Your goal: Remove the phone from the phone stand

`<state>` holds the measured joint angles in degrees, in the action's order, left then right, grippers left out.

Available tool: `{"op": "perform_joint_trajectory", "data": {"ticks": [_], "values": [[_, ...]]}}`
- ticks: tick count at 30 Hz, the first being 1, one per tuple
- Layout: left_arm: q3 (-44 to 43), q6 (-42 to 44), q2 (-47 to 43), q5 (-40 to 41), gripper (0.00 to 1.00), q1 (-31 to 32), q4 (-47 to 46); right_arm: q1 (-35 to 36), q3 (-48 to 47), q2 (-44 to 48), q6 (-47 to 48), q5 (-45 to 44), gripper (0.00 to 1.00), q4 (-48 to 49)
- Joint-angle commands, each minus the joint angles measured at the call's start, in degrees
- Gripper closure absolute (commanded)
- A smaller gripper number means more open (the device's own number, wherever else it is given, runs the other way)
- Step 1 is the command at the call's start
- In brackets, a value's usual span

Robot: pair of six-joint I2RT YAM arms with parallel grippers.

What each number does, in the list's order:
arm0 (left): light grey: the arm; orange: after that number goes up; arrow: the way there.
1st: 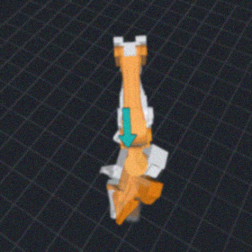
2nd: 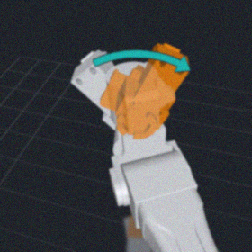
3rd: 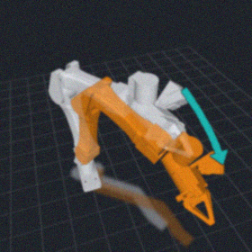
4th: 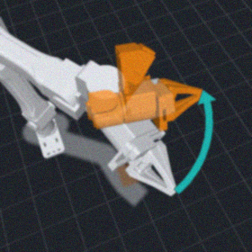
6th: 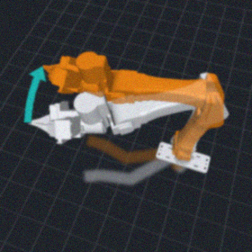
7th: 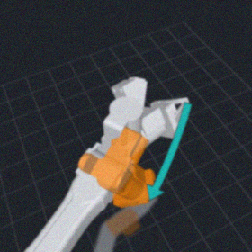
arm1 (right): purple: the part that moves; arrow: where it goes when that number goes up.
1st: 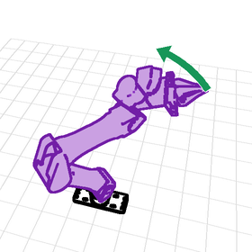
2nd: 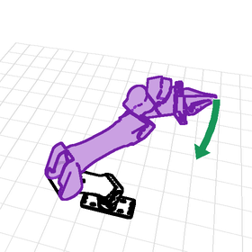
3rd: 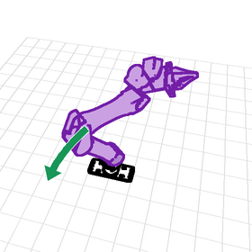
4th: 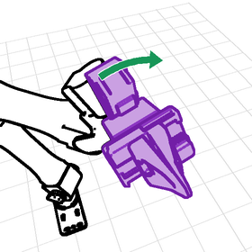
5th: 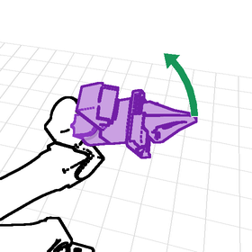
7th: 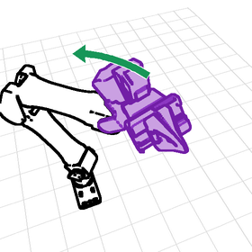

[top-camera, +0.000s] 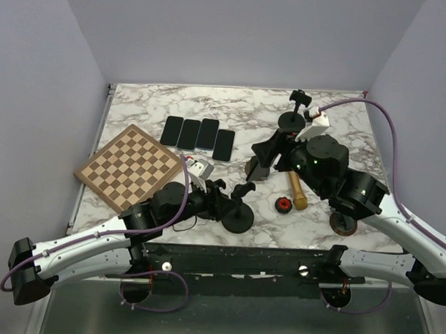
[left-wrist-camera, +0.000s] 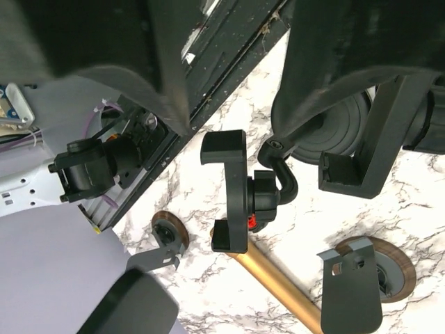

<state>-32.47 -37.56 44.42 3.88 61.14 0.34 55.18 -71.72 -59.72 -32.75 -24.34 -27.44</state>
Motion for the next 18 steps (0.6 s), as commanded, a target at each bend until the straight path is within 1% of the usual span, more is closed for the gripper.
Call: {"op": "perform_joint_trajectory", "data": {"ticks": [1, 5, 6, 8, 10, 14, 16, 18], "values": [[-2.1, -0.4, -3.3, -0.6, 0.34, 0.0, 4.0, 0.3, 0.9, 4.8, -1.0, -13.5, 0.99, -1.4], [-5.7, 2.3, -6.0, -2.0, 0.23, 0.0, 7.2, 0.3, 3.5, 6.9, -3.8, -22.4, 0.99, -4.6], [-7.2, 3.3, -6.7, -2.0, 0.19, 0.0, 8.5, 0.3, 4.3, 7.0, -4.4, -25.3, 0.99, -5.3], [-10.5, 6.1, -7.9, -0.6, 0.15, 0.0, 11.8, 0.3, 5.7, 6.5, -5.2, -29.7, 0.99, -5.9], [-14.3, 9.3, -9.2, 2.3, 0.12, -0.1, 15.7, 0.4, 6.1, 4.9, -5.0, -32.7, 0.99, -5.8], [-23.1, 17.0, -9.6, 8.6, 0.02, -0.6, 22.1, 0.1, 4.1, 0.2, -2.4, -34.9, 0.99, -4.3], [-28.5, 20.2, -7.4, 9.6, 0.01, -2.2, 25.5, -0.2, 2.1, -2.4, -1.3, -35.0, 0.99, -3.6], [-34.5, 20.4, -4.2, 7.9, 0.01, -6.8, 29.2, -0.9, 0.5, -5.1, -0.1, -34.0, 0.99, -2.1]]}}
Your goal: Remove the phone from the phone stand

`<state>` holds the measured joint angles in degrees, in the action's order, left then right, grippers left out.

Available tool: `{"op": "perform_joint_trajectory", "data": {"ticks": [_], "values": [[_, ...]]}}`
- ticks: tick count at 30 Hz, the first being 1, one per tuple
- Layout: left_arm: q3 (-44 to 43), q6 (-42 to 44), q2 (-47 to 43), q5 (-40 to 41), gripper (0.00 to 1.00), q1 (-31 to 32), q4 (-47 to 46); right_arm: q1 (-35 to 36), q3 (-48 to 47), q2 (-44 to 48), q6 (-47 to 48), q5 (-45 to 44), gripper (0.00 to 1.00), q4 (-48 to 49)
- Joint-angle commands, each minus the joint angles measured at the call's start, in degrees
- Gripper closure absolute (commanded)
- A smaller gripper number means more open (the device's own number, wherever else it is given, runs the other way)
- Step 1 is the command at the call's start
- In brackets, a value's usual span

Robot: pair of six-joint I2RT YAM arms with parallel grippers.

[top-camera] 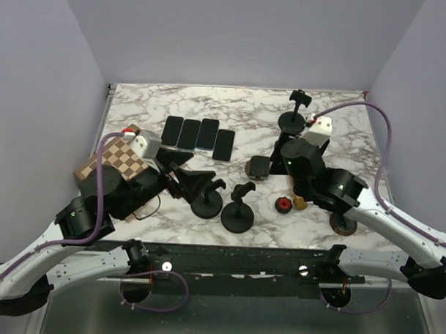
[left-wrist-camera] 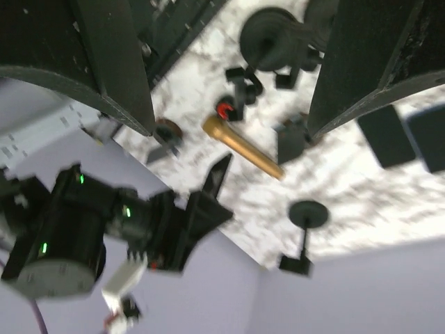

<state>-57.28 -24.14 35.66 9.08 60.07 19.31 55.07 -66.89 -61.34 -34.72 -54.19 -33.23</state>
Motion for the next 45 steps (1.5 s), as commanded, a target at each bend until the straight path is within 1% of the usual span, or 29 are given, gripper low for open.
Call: {"op": "perform_joint_trajectory", "data": {"ticks": [1, 3, 4, 8, 9, 11, 14, 17, 18, 19, 21, 26, 31, 34, 37, 41, 45], "values": [[-12.3, 7.2, 5.9, 0.0, 0.02, -7.9, 10.9, -1.1, -5.1, -4.6, 2.2, -3.0, 0.99, 4.4], [-15.8, 8.0, 8.5, -5.3, 0.01, -13.0, 10.4, -2.6, -6.1, -6.9, 2.7, 0.0, 0.99, 5.9], [-18.1, 8.7, 10.3, -5.9, 0.01, -15.0, 10.5, -3.3, -6.6, -7.9, 2.8, 1.4, 0.99, 6.5], [-25.2, 11.9, 17.5, -4.0, 0.01, -21.7, 12.3, -8.1, -9.7, -12.0, 3.2, 7.8, 0.99, 7.9], [-25.8, 11.6, 18.6, -5.7, 0.01, -24.0, 12.0, -9.6, -10.7, -13.1, 3.5, 10.3, 0.99, 8.1], [-24.4, 11.5, 19.2, -7.4, 0.02, -27.7, 9.4, -12.2, -13.4, -15.7, 4.5, 14.1, 0.99, 8.4], [-17.8, 10.9, 18.1, -8.0, 0.01, -31.9, 5.0, -14.7, -18.8, -21.2, 5.8, 17.1, 0.99, 7.0], [-9.8, 8.1, 15.8, -8.9, 0.03, -38.7, 0.9, -16.3, -24.2, -26.9, 7.1, 19.3, 0.99, 5.6], [-8.9, 7.4, 15.5, -7.2, 0.03, -40.3, 0.9, -16.8, -25.6, -29.2, 7.5, 19.8, 0.99, 5.7], [-8.8, 7.8, 15.4, -4.4, 0.03, -40.7, 1.1, -17.3, -27.3, -31.0, 7.5, 20.5, 0.99, 5.6], [-9.0, 9.4, 14.9, -1.6, 0.04, -41.0, 1.3, -18.6, -30.4, -35.5, 7.0, 22.8, 0.99, 5.4], [-5.3, 10.3, 11.6, 1.1, 0.04, -41.1, -2.8, -21.2, -38.4, -45.3, 5.4, 27.9, 0.99, 4.2], [-5.7, 12.0, 13.0, 3.2, 0.04, -41.2, -2.4, -22.5, -45.4, -54.3, 5.0, 29.6, 0.99, 0.4], [-6.2, 12.0, 13.9, 3.4, 0.04, -41.6, -1.9, -24.2, -49.4, -59.6, 4.2, 33.0, 0.99, -4.8], [-6.1, 11.4, 13.9, 1.7, 0.05, -42.2, -2.0, -25.8, -51.8, -63.7, 3.2, 36.9, 0.99, -8.7], [-5.9, 10.7, 13.9, 0.3, 0.06, -42.7, -2.3, -26.5, -51.8, -66.5, 3.0, 39.7, 0.99, -9.0], [-6.1, 10.6, 14.2, -0.2, 0.07, -42.7, -2.1, -26.6, -53.8, -69.3, 3.3, 41.1, 0.99, -9.3]]}}
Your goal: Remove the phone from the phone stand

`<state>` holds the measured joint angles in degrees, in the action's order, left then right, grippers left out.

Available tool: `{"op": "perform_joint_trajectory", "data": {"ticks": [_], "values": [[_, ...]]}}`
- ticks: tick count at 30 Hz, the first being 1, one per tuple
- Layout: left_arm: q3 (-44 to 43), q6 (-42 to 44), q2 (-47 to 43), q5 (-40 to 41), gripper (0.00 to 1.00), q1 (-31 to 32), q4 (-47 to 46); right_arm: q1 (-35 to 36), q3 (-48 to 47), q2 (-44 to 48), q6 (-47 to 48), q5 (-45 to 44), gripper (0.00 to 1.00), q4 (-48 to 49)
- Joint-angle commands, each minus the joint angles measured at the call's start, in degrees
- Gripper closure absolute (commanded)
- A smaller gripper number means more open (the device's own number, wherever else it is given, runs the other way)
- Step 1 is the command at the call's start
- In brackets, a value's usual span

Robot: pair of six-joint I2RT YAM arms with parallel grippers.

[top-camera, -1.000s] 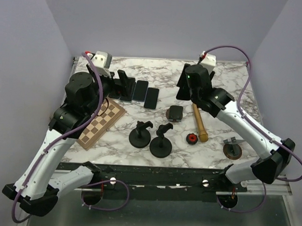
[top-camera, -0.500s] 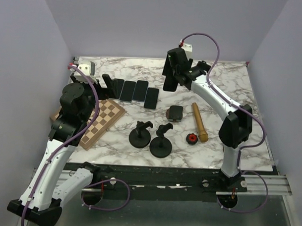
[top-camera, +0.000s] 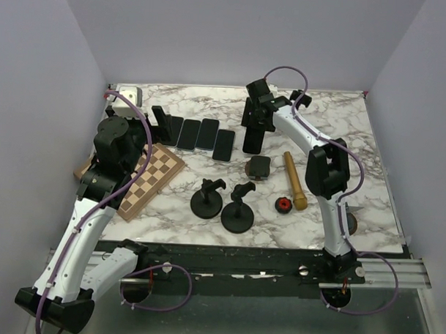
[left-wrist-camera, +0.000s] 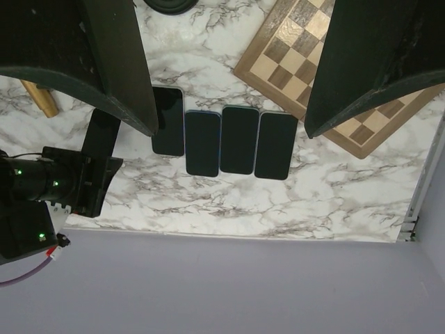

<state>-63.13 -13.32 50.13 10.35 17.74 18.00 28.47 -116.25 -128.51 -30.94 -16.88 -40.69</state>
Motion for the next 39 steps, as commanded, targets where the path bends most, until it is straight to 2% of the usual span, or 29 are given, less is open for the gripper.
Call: {"op": "perform_joint_trajectory", "data": {"ticks": [1, 10, 27, 36, 39], "values": [[-0.2, -0.2, -0.2, -1.5, 0.07, -0.3, -0.7, 0.0, -5.4, -3.0, -0.2, 3.9, 0.99, -2.2], [-0.2, -0.1, 0.1, -1.6, 0.07, -0.3, -0.7, -0.3, -9.6, -8.1, 1.3, 2.1, 0.99, -2.6], [-0.5, -1.2, 0.9, -3.6, 0.07, -1.2, -0.7, -0.3, -5.4, -13.3, -4.8, 7.5, 0.98, 1.2], [-0.5, -1.4, 0.9, -3.9, 0.08, -1.3, -0.6, -0.3, -4.9, -14.8, -7.0, 5.2, 0.84, 1.8], [-0.5, -1.5, 0.9, -4.3, 0.08, -1.3, -0.6, -0.3, -4.6, -14.6, -6.4, 4.3, 0.69, 1.7]]}}
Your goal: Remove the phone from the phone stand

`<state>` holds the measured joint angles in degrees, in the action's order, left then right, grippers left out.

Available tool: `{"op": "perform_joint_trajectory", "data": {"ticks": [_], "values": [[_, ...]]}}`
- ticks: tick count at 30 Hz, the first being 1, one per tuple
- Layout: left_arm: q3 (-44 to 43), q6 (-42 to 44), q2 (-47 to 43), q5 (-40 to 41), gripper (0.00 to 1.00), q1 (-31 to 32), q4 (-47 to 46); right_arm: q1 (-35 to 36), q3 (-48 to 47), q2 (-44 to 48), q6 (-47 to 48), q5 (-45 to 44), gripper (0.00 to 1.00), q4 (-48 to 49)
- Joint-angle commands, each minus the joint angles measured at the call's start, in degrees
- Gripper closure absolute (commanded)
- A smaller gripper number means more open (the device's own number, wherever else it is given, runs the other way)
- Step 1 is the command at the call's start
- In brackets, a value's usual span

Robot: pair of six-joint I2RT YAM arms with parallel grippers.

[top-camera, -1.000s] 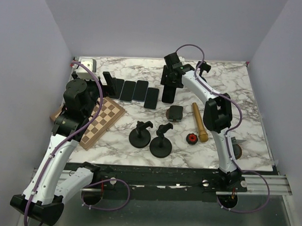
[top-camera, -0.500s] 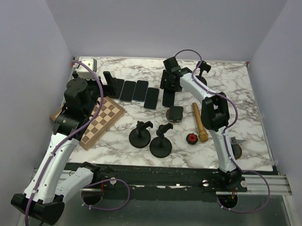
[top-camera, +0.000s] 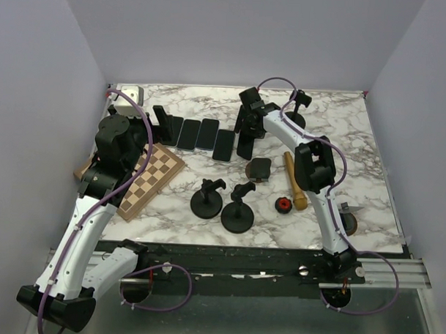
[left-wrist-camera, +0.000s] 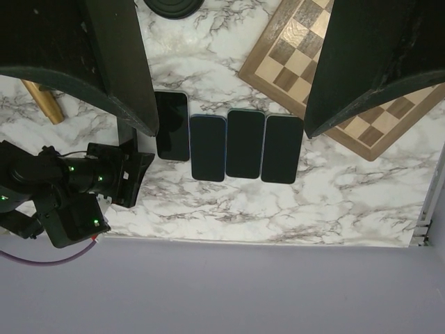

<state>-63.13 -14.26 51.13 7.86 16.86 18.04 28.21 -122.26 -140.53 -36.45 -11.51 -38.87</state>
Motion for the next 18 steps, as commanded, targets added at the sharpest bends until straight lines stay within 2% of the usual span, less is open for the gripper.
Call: {"op": "perform_joint_trajectory", "data": {"ticks": [1, 3, 13, 15, 18], "values": [[-0.6, -0.6, -0.1, -1.8, 0.08, -0.4, -0.6, 0.0, 1.5, -2.5, -0.6, -1.3, 0.64, -0.2], [-0.6, -0.6, -0.1, -1.9, 0.08, -0.4, -0.6, 0.0, 1.7, -2.2, 0.1, -1.9, 0.5, -0.1], [-0.5, -0.8, -0.2, -2.4, 0.08, -0.5, -0.6, 0.0, 2.9, -1.7, 2.6, -1.6, 0.1, 0.7], [-0.5, -0.8, -0.2, -2.5, 0.08, -0.4, -0.6, 0.0, 3.2, -1.7, 3.0, -1.2, 0.05, 1.1], [-0.5, -0.8, -0.2, -2.5, 0.08, -0.5, -0.6, 0.0, 3.1, -1.8, 3.2, -0.8, 0.05, 1.2]]}}
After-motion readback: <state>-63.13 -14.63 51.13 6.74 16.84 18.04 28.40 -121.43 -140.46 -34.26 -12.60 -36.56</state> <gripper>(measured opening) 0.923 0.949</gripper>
